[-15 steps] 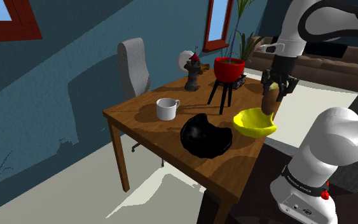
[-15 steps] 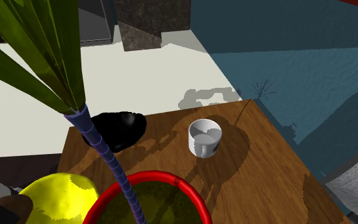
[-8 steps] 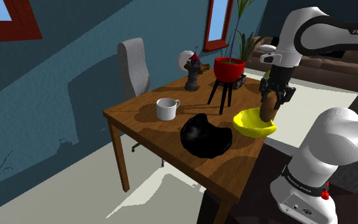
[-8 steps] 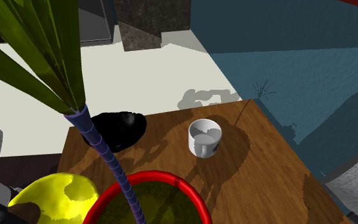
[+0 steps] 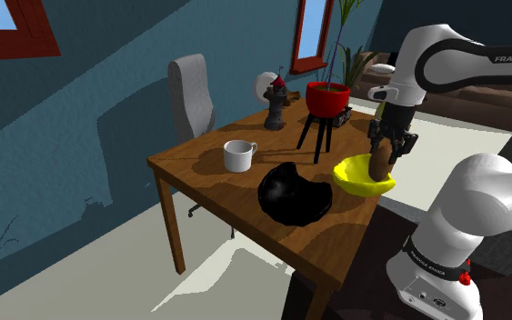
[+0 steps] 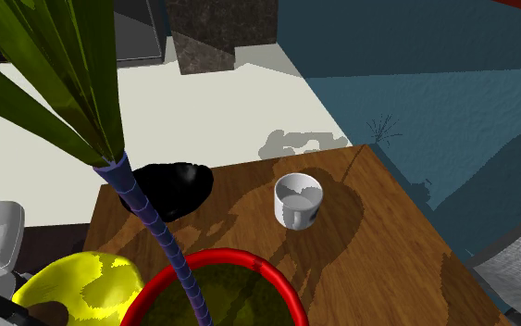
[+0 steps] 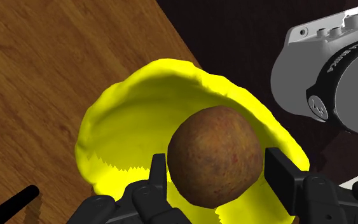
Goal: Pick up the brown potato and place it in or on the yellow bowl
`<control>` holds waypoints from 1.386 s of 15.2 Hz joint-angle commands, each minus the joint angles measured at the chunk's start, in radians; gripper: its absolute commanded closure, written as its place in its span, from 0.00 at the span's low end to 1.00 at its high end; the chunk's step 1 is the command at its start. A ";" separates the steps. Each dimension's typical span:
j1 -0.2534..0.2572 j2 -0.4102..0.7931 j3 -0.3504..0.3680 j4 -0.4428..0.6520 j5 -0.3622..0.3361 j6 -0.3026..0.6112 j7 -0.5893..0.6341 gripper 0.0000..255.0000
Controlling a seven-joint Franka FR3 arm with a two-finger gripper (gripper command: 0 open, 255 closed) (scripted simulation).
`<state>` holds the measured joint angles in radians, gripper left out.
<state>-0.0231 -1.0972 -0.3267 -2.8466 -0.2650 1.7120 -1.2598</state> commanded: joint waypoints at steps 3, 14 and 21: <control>0.000 0.000 0.000 -0.001 0.000 0.001 0.000 1.00; 0.021 0.020 0.031 0.132 0.035 -0.110 -0.002 0.00; 0.021 0.020 0.031 0.132 0.035 -0.110 -0.002 0.00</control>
